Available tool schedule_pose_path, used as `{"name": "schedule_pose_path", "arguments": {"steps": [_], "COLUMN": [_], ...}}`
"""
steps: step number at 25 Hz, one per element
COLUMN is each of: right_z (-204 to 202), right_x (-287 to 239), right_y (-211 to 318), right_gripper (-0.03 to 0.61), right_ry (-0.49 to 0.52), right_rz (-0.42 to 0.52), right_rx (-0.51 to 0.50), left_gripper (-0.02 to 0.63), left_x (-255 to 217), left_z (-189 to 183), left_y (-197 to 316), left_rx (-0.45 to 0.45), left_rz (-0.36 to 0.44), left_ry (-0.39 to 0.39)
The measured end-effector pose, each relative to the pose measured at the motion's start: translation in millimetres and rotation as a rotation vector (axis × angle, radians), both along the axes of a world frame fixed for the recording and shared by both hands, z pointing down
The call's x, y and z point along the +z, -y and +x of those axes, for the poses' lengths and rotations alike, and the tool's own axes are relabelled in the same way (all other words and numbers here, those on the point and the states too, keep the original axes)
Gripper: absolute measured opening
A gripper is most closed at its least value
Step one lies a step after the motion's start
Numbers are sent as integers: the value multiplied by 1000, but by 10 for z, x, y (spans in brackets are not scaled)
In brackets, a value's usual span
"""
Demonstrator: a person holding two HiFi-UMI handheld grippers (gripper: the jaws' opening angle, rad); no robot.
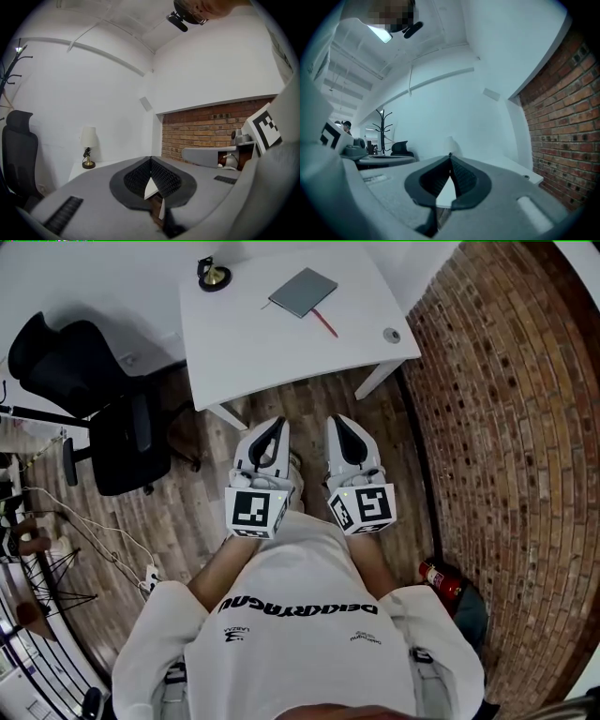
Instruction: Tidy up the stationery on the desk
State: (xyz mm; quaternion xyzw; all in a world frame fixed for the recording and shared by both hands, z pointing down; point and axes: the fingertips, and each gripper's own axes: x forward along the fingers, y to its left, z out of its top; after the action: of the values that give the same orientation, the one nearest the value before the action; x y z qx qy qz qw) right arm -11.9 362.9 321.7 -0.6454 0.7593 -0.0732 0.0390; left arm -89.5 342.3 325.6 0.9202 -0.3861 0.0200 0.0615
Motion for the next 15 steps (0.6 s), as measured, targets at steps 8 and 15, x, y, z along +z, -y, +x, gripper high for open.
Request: {"name": "schedule_pose_path", "arguments": {"steps": [8, 15], "right_z": [386, 563], "right_x": [68, -34], "right_y": [933, 1886], "right_gripper": [-3, -3], "right_ry": [-22, -26], "right_rz": [-51, -79], "right_rx": [27, 32], "left_gripper": [-2, -2], "left_x": [18, -33], "left_z": [397, 586], "left_y": [1002, 2019], "left_rx": [22, 24], "left_rz": [-23, -57], "left_ry": [-13, -14]}}
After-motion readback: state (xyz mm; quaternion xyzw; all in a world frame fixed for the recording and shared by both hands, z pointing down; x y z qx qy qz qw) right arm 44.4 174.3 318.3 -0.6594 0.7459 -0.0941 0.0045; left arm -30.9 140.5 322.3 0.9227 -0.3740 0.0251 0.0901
